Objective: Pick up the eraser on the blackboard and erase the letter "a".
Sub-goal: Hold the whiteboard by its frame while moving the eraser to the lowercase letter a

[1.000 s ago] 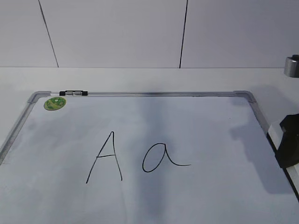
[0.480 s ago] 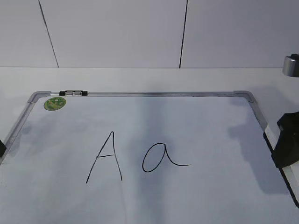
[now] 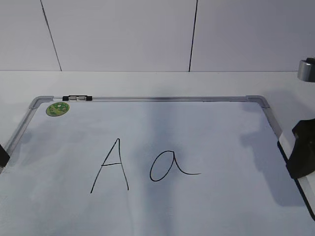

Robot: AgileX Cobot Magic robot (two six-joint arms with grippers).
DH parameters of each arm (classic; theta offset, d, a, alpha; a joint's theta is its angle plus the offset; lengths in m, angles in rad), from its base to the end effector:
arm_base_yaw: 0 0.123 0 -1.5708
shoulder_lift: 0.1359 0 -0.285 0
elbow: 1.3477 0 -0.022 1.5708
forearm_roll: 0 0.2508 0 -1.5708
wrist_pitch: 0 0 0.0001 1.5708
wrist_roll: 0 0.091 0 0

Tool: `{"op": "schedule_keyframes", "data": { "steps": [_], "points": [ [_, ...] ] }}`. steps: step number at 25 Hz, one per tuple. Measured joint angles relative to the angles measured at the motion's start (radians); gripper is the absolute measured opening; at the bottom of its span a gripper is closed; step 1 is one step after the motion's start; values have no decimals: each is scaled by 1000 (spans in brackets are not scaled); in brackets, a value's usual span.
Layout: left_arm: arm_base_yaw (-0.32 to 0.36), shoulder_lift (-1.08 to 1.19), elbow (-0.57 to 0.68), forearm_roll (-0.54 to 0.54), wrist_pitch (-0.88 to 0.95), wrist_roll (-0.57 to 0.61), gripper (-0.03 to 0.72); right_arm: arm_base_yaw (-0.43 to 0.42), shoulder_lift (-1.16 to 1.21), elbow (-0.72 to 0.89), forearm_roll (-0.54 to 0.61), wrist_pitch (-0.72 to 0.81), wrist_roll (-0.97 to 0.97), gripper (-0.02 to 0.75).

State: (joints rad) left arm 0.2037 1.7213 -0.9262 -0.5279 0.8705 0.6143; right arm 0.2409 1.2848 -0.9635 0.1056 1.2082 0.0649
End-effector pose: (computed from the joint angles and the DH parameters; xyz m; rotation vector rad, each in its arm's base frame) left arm 0.2918 0.0245 0.1662 0.0943 2.9372 -0.5515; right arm 0.2097 0.0607 0.2782 -0.2189 3.0168 0.1809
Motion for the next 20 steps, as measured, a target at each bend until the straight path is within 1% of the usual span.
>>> {"op": "schedule_keyframes", "data": {
  "steps": [5, 12, 20],
  "points": [
    [4, 33, 0, -23, -2, 16, 449, 0, 0, 0, 2, 6, 0, 553],
    [30, 63, -18, -60, 9, 41, 440, 0, 0, 0, 3, 6, 0, 553],
    [37, 80, -51, -65, 31, 43, 363, 0, 0, 0, 3, 6, 0, 553]
  ]
}}
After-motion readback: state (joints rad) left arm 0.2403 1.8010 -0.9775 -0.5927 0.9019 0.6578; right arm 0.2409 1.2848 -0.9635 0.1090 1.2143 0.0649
